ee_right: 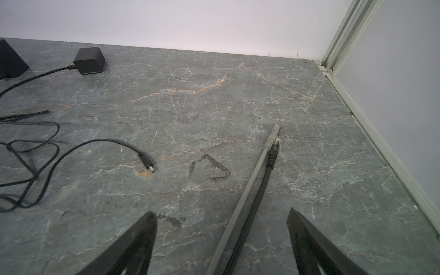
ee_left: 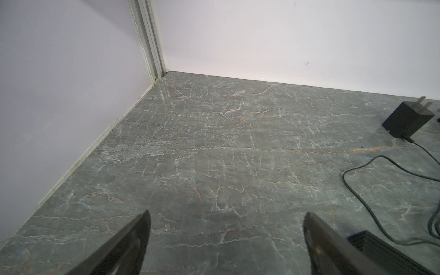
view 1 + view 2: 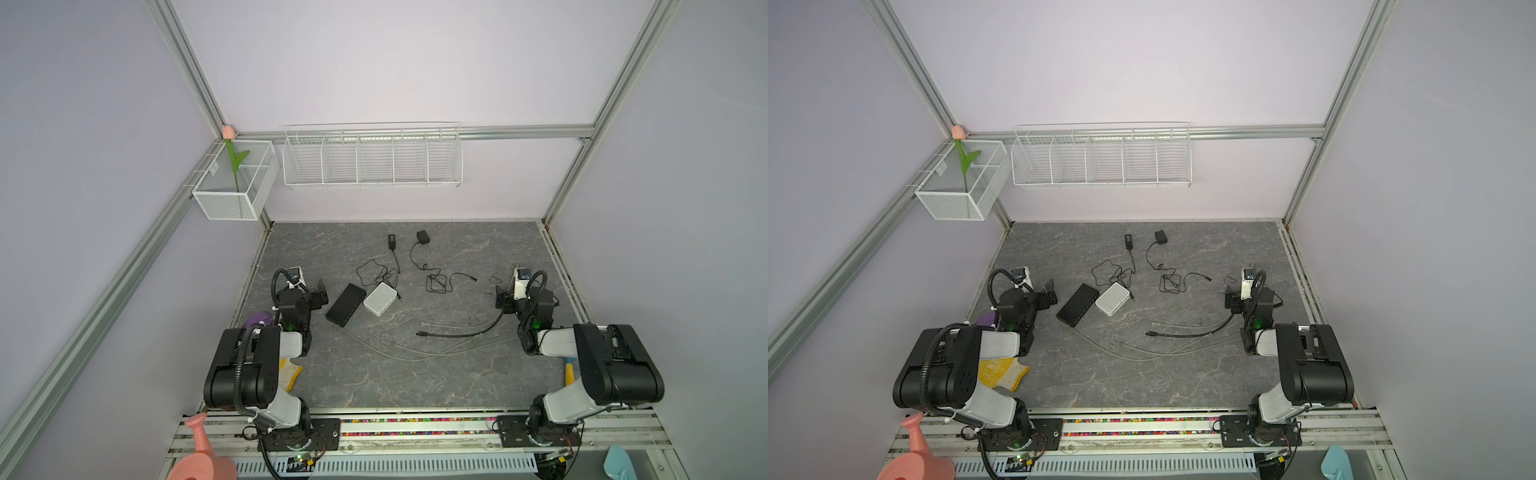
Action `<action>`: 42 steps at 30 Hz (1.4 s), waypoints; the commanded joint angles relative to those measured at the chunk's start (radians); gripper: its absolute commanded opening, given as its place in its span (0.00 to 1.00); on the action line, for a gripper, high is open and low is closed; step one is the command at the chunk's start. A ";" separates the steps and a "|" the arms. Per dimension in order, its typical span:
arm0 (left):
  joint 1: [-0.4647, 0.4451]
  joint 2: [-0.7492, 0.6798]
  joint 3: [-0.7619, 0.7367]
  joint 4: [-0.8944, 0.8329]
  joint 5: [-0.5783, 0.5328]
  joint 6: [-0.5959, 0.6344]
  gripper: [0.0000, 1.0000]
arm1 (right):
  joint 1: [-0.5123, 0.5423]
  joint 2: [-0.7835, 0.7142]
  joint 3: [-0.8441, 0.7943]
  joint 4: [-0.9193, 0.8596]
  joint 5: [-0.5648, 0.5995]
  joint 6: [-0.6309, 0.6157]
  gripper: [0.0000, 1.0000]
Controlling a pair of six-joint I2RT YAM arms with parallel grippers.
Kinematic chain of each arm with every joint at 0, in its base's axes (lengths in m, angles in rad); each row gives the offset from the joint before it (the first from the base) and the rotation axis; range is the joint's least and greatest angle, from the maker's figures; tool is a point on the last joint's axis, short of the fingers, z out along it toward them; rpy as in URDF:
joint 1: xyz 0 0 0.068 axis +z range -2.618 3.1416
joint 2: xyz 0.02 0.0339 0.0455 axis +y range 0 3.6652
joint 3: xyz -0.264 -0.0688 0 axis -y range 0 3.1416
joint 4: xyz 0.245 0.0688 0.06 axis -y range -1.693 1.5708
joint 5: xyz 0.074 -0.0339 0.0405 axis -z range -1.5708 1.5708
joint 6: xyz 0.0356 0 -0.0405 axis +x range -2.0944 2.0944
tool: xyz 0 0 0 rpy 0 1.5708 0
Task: Insert the plug into the switch port
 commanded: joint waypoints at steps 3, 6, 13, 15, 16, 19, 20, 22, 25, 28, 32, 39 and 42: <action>0.000 -0.006 0.021 -0.001 -0.005 -0.002 0.99 | -0.011 -0.013 0.014 0.006 0.007 0.024 0.89; -0.015 -0.019 0.018 0.002 -0.115 -0.021 0.99 | -0.014 -0.025 0.017 -0.002 0.025 0.033 0.89; -0.019 -0.272 0.216 -0.556 -0.223 -0.099 0.99 | -0.026 -0.296 0.116 -0.403 0.006 0.088 0.88; -0.021 -0.335 0.277 -0.698 -0.204 -0.149 0.99 | -0.012 -0.375 0.113 -0.401 -0.021 0.133 0.89; -0.022 -0.355 0.305 -0.761 -0.234 -0.205 0.99 | 0.002 -0.402 0.133 -0.441 -0.029 0.125 0.88; -0.020 -0.372 0.443 -1.061 -0.290 -0.345 0.99 | 0.048 -0.414 0.295 -0.704 -0.037 0.103 0.88; -0.020 -0.363 0.490 -1.128 -0.244 -0.325 0.99 | 0.046 -0.379 0.376 -0.831 -0.050 0.136 0.88; -0.022 -0.344 0.567 -1.250 -0.170 -0.341 0.99 | 0.046 -0.255 0.572 -1.116 0.050 0.309 0.88; -0.046 -0.354 0.612 -1.321 -0.086 -0.381 0.99 | 0.011 -0.060 0.865 -1.522 -0.101 0.378 0.89; -0.115 -0.396 0.610 -1.323 -0.070 -0.435 0.99 | 0.064 -0.132 0.834 -1.437 -0.109 0.407 0.89; -0.172 -0.389 0.617 -1.378 -0.008 -0.488 1.00 | 0.127 -0.247 0.762 -1.273 -0.121 0.453 0.88; -0.196 -0.367 0.558 -1.434 0.119 -0.595 0.92 | 0.270 -0.153 0.860 -1.365 -0.382 0.328 1.00; -0.196 -0.363 0.544 -1.444 0.156 -0.612 0.91 | 0.397 -0.138 0.878 -1.419 -0.337 0.249 0.99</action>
